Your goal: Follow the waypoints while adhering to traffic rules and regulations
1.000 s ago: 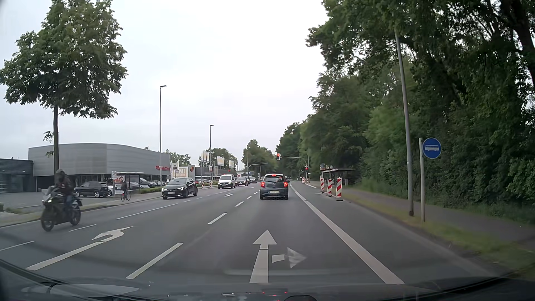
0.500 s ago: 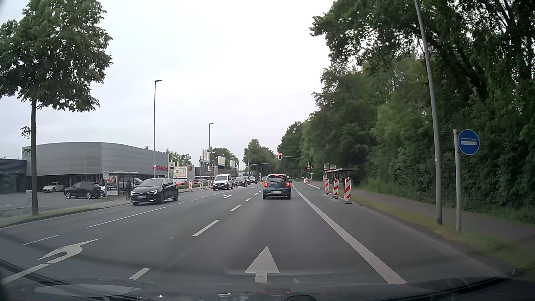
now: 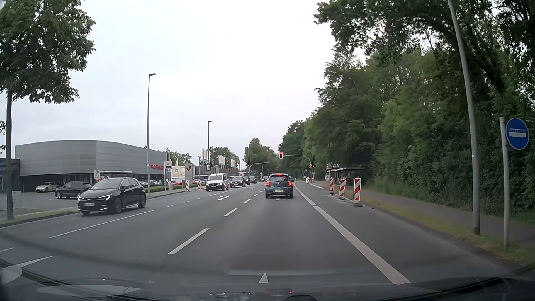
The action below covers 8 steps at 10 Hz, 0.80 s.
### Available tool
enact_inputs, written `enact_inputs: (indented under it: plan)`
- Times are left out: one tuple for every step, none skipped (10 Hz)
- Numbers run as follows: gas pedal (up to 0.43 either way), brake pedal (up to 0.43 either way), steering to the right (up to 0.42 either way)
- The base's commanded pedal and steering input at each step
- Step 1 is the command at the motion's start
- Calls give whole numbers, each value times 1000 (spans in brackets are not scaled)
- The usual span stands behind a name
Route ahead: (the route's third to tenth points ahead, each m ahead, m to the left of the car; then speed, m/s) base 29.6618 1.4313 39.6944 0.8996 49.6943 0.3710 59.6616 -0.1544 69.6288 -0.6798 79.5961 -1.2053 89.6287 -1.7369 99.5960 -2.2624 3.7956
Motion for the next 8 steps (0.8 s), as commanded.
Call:
enact_inputs:
  plan:
    - [67,0,0]
    - [67,0,2]
    - [79,0,2]
    - [98,0,2]
    - [98,0,2]
    - [98,0,2]
    - [98,0,2]
    - [98,0,2]
